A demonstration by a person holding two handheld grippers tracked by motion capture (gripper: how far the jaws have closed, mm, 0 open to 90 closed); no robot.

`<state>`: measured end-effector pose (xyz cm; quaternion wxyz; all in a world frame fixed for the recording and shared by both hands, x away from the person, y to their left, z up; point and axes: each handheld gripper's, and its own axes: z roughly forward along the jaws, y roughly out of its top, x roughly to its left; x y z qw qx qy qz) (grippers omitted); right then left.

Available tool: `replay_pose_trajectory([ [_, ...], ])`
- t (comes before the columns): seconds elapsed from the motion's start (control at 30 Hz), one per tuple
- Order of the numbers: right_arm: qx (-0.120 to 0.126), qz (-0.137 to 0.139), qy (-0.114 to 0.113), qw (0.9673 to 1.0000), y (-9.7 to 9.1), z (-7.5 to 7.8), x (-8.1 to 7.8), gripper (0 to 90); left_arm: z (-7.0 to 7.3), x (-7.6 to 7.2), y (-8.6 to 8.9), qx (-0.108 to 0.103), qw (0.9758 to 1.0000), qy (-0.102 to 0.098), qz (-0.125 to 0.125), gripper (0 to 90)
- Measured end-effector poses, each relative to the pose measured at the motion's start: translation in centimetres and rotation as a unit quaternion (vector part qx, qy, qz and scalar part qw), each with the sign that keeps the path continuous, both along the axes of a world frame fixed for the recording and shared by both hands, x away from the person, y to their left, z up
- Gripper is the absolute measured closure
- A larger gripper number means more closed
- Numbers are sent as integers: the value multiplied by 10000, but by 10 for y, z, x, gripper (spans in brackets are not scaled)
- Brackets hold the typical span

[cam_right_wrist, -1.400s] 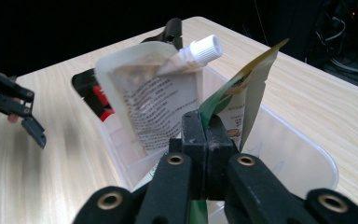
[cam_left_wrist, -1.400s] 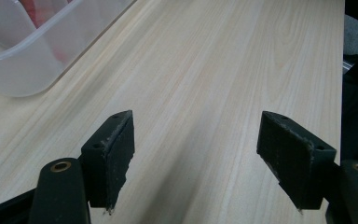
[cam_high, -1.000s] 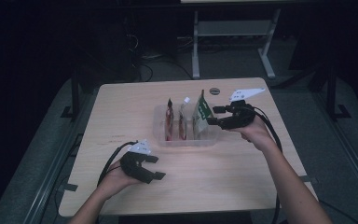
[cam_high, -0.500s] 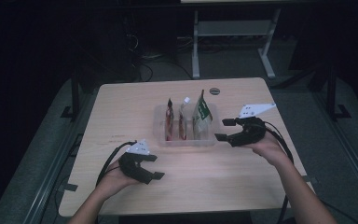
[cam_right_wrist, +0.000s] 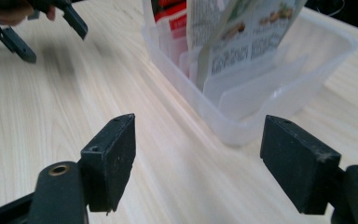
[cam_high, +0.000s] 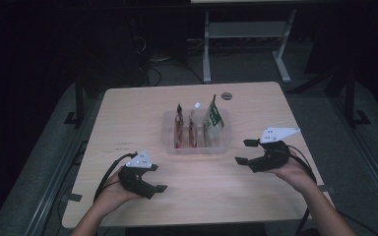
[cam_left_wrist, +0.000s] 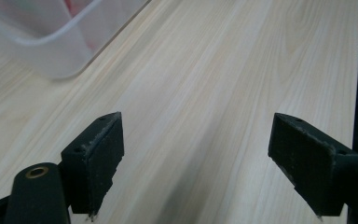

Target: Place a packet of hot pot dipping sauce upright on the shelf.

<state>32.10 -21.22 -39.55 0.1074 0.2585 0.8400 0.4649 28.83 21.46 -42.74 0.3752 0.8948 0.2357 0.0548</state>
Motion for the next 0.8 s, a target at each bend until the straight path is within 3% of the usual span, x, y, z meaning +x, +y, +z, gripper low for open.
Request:
replay_pose_trajectory([
  [0.2, -94, -113, 107, 9998, -9, -15, -13, 252, -4, -9, 11, 77, 9999, -67, 129, 169],
  [0.43, -166, -424, 170, 9988, -22, -35, -28, 241, -11, -26, 27, 64, 9991, -168, 382, 167],
  [0.53, -330, -565, 154, 9977, -27, -42, -34, 233, -15, -32, 36, 49, 9986, -143, 502, 164],
  [0.6, -325, -615, 258, 9972, -31, -48, -39, 221, -19, -35, 40, 117, 9982, -109, 577, 164],
  [0.73, -493, -646, 339, 9961, -37, -55, -48, 197, -19, -37, 39, 126, 9983, -113, 566, 154],
  [0.8, -437, -685, 306, 9962, -37, -53, -48, 184, -18, -36, 39, 134, 9984, -174, 530, 153],
])
